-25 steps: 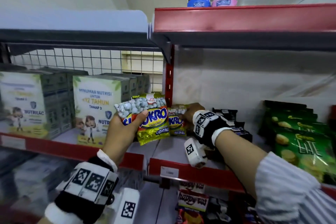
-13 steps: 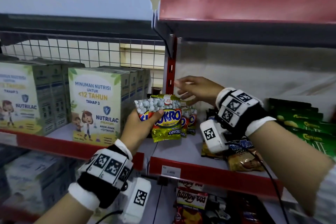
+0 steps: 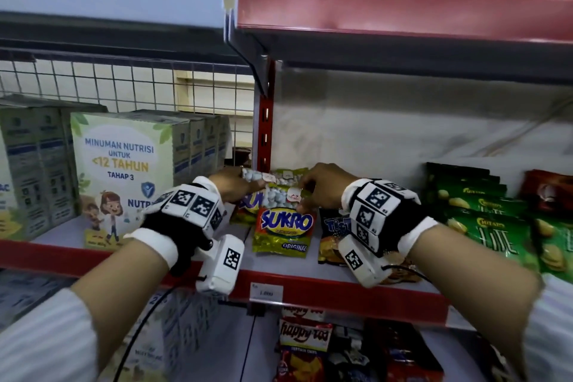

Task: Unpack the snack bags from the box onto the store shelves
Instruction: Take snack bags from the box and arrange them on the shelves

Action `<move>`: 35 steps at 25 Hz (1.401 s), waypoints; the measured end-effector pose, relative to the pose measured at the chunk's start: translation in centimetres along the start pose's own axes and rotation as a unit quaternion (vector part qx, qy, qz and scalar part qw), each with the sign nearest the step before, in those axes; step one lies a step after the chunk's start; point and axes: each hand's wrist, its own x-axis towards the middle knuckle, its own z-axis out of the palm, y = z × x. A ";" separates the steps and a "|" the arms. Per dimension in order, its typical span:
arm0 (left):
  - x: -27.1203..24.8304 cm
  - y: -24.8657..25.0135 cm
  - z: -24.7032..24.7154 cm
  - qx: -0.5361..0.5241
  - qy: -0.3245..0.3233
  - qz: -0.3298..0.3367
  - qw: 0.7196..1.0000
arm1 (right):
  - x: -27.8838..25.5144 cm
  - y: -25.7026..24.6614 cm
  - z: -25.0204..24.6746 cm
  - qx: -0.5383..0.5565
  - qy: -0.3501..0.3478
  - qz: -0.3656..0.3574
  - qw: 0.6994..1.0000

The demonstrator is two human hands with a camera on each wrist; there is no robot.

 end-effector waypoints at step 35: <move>-12.4 11.9 20.7 -0.387 0.147 0.086 0.906 | -18.3 13.3 6.2 0.425 0.418 -0.025 0.802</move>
